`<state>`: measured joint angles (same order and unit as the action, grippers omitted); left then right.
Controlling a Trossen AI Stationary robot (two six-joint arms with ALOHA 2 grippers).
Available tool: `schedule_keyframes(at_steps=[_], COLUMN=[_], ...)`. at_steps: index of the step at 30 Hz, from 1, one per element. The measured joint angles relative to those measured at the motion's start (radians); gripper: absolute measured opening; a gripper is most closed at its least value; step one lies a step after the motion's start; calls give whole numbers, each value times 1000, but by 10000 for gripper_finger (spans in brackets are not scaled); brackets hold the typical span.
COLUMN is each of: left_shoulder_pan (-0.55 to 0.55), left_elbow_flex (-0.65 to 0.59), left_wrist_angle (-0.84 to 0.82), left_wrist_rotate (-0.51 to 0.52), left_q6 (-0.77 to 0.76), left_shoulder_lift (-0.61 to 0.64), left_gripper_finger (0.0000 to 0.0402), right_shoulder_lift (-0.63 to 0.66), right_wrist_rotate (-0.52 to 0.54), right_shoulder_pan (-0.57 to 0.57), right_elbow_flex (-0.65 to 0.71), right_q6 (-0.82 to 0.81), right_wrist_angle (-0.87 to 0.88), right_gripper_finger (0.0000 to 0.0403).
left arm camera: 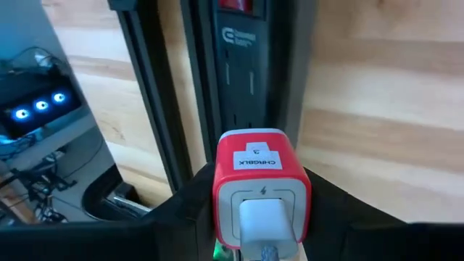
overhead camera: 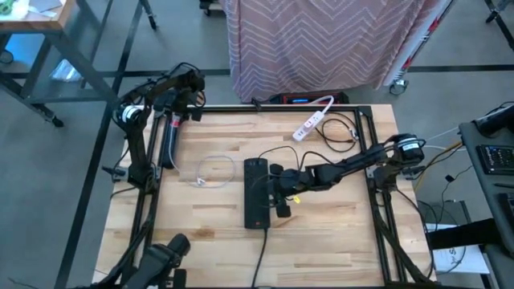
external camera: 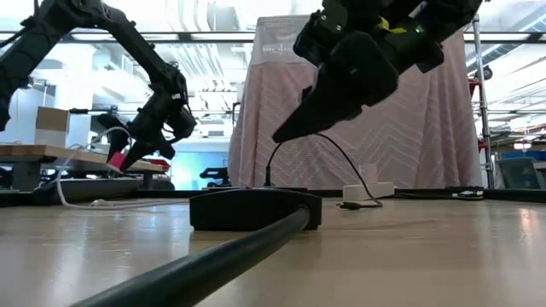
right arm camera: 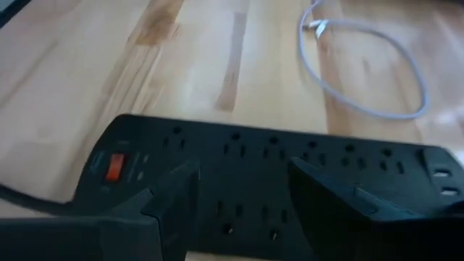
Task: Insert USB
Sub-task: Insert the red charger adapter into the top black outlet extension
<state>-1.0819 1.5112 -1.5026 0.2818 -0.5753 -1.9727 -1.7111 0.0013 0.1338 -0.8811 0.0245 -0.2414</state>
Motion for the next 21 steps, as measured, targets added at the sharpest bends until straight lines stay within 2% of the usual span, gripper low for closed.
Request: schedule_keyframes(at_steps=[5, 16, 21], left_shoulder_pan=[7, 12, 14], left_elbow_flex=[-1, -5, -54], left_wrist_angle=[-13, -35, 9], left_wrist_rotate=[33, 26, 31], left_q6=[-35, -30, -16], left_shoulder_lift=[-19, -22, -22], left_gripper_finger=[127, 127, 127], right_shoulder_lift=[0, 0, 0], right_wrist_rotate=[-2, -2, 0], right_shoulder_pan=[13, 24, 25], right_elbow_flex=[25, 26, 26], right_q6=[-23, -13, -13], right_wrist_angle=[-33, -33, -29], right_gripper_finger=[199, 199, 199])
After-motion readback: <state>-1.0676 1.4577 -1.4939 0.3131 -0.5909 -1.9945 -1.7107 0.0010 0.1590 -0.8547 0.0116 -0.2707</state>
